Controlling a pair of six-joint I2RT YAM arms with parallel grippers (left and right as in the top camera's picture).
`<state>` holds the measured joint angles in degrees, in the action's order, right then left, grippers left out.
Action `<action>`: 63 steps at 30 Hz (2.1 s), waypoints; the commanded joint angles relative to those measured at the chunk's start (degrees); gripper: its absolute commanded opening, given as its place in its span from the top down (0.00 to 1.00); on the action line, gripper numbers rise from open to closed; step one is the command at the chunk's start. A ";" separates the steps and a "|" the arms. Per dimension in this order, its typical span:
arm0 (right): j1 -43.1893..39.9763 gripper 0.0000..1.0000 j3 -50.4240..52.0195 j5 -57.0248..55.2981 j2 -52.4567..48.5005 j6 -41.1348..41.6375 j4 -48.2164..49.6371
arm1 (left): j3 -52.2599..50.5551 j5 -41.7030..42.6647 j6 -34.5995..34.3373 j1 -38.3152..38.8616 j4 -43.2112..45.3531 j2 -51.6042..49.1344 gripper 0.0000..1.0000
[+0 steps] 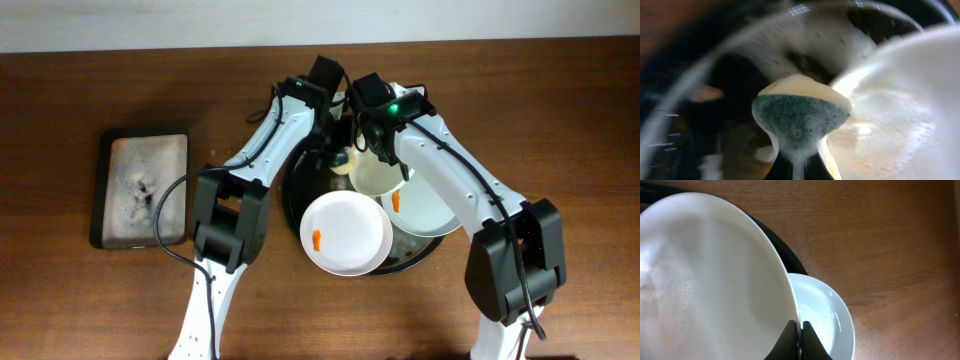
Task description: Clean dirty plates on tray and stack at the side
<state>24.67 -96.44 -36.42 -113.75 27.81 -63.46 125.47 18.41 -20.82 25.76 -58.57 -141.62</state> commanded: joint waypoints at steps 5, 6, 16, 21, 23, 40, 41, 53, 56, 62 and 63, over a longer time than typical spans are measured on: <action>0.07 0.96 -1.79 -3.23 0.13 -3.23 -0.31 | 3.23 -6.71 1.22 -0.87 -3.93 -1.07 1.00; 0.07 0.96 -2.51 -3.23 0.70 -5.03 -0.59 | 3.34 -6.69 1.22 -1.25 -4.59 -1.07 1.00; 0.87 0.96 -6.88 -8.63 7.76 -27.63 -1.01 | 3.43 -6.91 6.40 -2.97 -9.01 -1.05 0.99; 6.40 0.96 -6.86 -18.67 7.65 -30.86 0.13 | 3.43 -6.91 6.40 -3.32 -9.05 -1.05 1.00; 7.65 0.96 -6.86 -19.74 7.65 -32.37 0.26 | 3.43 -6.88 6.40 -3.43 -9.05 -1.05 0.99; 3.04 0.96 -6.88 -9.05 7.65 -25.51 -1.44 | 3.43 -6.64 6.36 -3.50 -9.03 -1.05 1.00; 0.42 0.96 -6.88 -6.56 7.65 -23.82 -1.53 | 3.43 -6.64 6.36 -3.50 -9.01 -1.05 0.99; -52.85 0.96 -6.54 33.90 5.46 -10.12 0.22 | 3.43 -2.99 6.40 -3.32 -8.37 -1.05 0.99; -58.99 0.96 -5.14 36.06 2.05 -10.12 4.35 | 3.43 -2.97 6.38 -3.32 -8.22 -1.05 0.99; -61.24 0.96 -5.05 42.75 -8.26 -11.45 3.87 | 3.43 -2.73 6.38 -3.19 -8.22 -1.05 0.99; -60.57 0.96 -5.01 43.15 -9.73 -11.45 3.91 | 3.43 -2.73 6.38 -3.15 -8.20 -1.05 0.99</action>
<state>-37.23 -101.86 2.50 -120.97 16.53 -59.18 127.52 14.61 -15.38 22.70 -66.83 -142.10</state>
